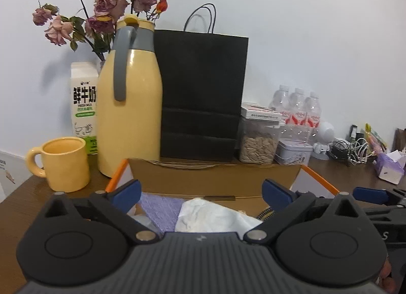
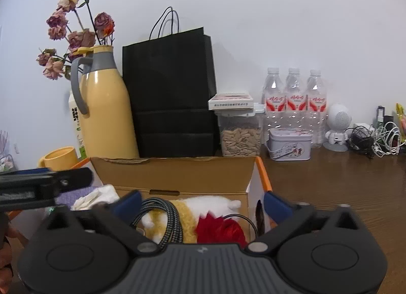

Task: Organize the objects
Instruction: 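Carry the white cloth and red rose into the box and open both grippers, then withdraw both grippers from the box back over the table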

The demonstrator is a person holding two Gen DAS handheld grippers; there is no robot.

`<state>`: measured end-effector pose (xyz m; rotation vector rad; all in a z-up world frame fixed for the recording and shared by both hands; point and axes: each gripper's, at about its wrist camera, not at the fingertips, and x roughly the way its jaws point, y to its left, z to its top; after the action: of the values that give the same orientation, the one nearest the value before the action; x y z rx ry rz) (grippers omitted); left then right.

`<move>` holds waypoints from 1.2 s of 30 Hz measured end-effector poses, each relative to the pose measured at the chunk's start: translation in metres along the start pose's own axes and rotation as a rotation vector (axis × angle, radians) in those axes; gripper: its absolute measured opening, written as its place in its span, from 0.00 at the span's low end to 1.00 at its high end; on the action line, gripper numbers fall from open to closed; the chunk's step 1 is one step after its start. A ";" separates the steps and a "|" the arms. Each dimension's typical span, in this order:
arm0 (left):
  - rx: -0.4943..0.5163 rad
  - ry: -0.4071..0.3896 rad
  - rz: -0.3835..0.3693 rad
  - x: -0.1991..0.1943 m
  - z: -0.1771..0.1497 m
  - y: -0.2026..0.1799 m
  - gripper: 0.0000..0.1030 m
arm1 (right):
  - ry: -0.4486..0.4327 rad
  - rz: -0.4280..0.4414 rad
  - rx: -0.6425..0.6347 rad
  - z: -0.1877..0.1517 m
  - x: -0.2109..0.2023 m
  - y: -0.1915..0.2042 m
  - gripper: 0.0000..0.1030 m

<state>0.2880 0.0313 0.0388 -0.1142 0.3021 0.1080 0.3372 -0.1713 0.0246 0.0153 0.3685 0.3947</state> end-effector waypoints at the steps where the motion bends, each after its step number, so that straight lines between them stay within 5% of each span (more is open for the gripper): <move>1: -0.005 0.003 0.004 0.000 0.000 0.001 1.00 | -0.003 0.000 -0.001 0.000 -0.001 0.000 1.00; 22: -0.014 -0.070 0.007 -0.045 -0.006 0.012 1.00 | -0.125 -0.039 -0.048 -0.004 -0.048 0.005 1.00; 36: 0.028 0.043 0.012 -0.095 -0.047 0.028 1.00 | -0.100 -0.023 -0.086 -0.040 -0.106 0.005 1.00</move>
<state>0.1808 0.0445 0.0198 -0.0875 0.3466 0.1134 0.2304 -0.2089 0.0241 -0.0526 0.2531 0.3856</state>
